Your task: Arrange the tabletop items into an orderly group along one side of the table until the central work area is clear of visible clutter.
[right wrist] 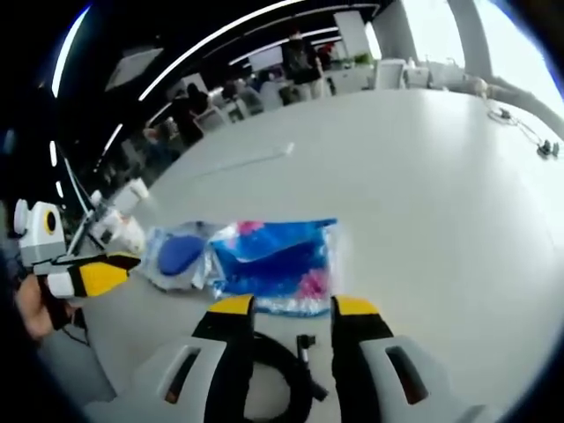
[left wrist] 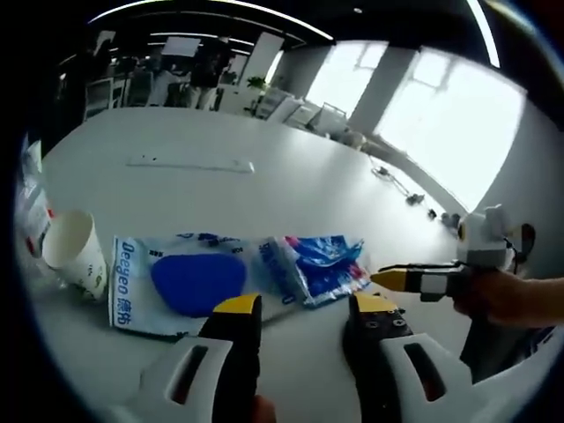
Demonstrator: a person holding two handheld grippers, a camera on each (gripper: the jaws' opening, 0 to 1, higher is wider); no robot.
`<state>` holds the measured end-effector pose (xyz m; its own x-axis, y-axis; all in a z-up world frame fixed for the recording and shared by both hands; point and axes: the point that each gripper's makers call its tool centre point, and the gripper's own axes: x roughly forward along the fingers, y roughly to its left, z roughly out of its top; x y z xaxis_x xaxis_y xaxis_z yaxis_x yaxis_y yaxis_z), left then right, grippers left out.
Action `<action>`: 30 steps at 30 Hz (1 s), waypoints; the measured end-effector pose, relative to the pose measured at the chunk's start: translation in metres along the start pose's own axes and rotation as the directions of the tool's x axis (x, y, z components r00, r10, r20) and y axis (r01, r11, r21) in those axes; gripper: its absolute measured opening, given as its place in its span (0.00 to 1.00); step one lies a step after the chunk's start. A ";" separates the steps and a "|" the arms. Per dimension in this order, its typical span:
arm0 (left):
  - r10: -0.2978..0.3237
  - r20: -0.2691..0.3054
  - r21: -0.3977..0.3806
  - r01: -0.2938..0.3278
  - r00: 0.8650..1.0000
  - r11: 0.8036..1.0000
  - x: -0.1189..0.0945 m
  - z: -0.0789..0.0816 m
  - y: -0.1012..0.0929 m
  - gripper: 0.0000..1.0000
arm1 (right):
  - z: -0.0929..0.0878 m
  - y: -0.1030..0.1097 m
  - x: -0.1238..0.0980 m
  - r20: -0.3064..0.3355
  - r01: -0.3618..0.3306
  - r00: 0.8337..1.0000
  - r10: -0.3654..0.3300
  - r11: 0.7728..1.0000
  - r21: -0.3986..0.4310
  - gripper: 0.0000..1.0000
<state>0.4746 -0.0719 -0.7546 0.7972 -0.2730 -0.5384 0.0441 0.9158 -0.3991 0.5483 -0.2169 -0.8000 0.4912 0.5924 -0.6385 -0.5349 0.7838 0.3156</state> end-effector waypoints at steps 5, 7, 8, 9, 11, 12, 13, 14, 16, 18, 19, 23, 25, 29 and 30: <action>-0.010 0.005 -0.006 0.010 1.000 1.000 -0.007 0.000 0.000 0.37 | -0.006 0.001 -0.007 0.002 0.015 1.000 -0.015 1.000 0.009 0.35; -0.011 0.006 -0.009 0.011 1.000 1.000 -0.009 -0.001 -0.001 0.37 | -0.008 0.001 -0.009 0.002 0.018 1.000 -0.018 1.000 0.011 0.36; -0.014 0.006 -0.008 0.014 1.000 1.000 -0.010 -0.001 -0.001 0.37 | -0.009 0.001 -0.011 0.002 0.023 1.000 -0.023 1.000 0.016 0.36; -0.016 0.006 -0.006 0.016 1.000 1.000 -0.011 -0.001 -0.002 0.37 | -0.010 0.001 -0.013 0.003 0.026 1.000 -0.026 0.999 0.018 0.36; -0.020 0.006 -0.002 0.020 1.000 1.000 -0.014 -0.002 -0.002 0.37 | -0.012 0.001 -0.016 0.005 0.033 0.999 -0.033 0.999 0.023 0.37; -0.022 0.008 -0.002 0.022 1.000 1.000 -0.015 -0.003 -0.002 0.37 | -0.014 0.002 -0.018 0.006 0.035 0.999 -0.036 0.999 0.024 0.37; -0.022 0.009 -0.002 0.022 1.000 1.000 -0.016 -0.003 -0.001 0.37 | -0.015 0.002 -0.019 0.005 0.037 0.999 -0.037 0.999 0.024 0.37; -0.022 0.009 -0.002 0.022 1.000 1.000 -0.017 -0.004 -0.001 0.37 | -0.016 0.003 -0.021 0.004 0.038 0.999 -0.038 0.999 0.024 0.37; -0.023 0.010 -0.003 0.023 1.000 1.000 -0.020 -0.005 -0.001 0.38 | -0.018 0.003 -0.024 0.005 0.043 0.999 -0.043 0.999 0.023 0.38; -0.025 0.012 -0.007 0.025 1.000 1.000 -0.024 -0.006 0.000 0.38 | -0.021 0.002 -0.027 0.006 0.046 0.999 -0.047 0.999 0.027 0.38; -0.024 0.012 -0.006 0.024 1.000 1.000 -0.026 -0.007 0.000 0.39 | -0.023 0.003 -0.029 0.006 0.048 0.999 -0.049 0.998 0.030 0.39; -0.020 0.008 -0.009 0.020 1.000 1.000 -0.033 -0.012 0.005 0.40 | -0.026 0.005 -0.034 0.010 0.054 0.998 -0.054 0.998 0.035 0.39; -0.017 0.008 -0.009 0.017 1.000 1.000 -0.038 -0.015 0.007 0.41 | -0.027 0.007 -0.036 0.014 0.057 0.998 -0.058 0.998 0.036 0.39; -0.011 0.006 -0.011 0.011 1.000 1.000 -0.047 -0.019 0.012 0.43 | -0.029 0.010 -0.039 0.016 0.065 0.998 -0.066 0.997 0.037 0.40; -0.011 0.006 -0.011 0.011 1.000 1.000 -0.050 -0.020 0.014 0.43 | -0.030 0.011 -0.040 0.019 0.064 0.998 -0.065 0.997 0.041 0.41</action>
<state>0.4228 -0.0516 -0.7478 0.8002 -0.2817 -0.5295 0.0464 0.9093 -0.4136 0.5026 -0.2375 -0.7920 0.5380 0.5435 -0.6443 -0.4738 0.8272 0.3021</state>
